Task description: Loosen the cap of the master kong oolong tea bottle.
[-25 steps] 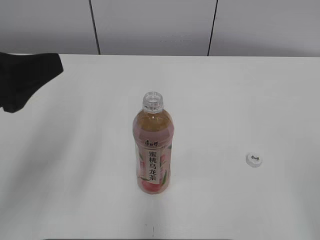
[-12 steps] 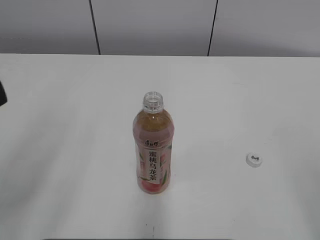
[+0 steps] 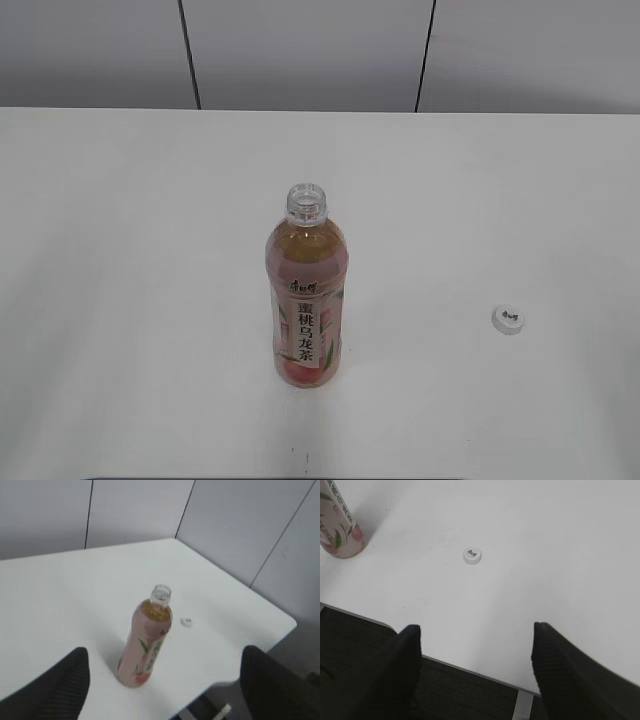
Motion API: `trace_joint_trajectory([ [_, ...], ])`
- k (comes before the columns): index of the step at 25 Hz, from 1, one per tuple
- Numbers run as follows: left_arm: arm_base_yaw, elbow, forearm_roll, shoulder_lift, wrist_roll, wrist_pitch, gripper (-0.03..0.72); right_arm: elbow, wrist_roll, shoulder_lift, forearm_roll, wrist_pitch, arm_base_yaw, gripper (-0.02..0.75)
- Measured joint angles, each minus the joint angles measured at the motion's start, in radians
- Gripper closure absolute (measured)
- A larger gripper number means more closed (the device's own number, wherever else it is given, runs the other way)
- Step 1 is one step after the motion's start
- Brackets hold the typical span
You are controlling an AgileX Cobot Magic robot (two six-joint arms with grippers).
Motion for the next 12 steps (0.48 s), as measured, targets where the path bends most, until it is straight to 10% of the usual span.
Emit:
trace_joint_trajectory([
  [12,0.000,-0.100,0.050,-0.155,0.048,0.378,0.129,0.000,0.000,0.000,0.001,0.000,0.000,0.215],
])
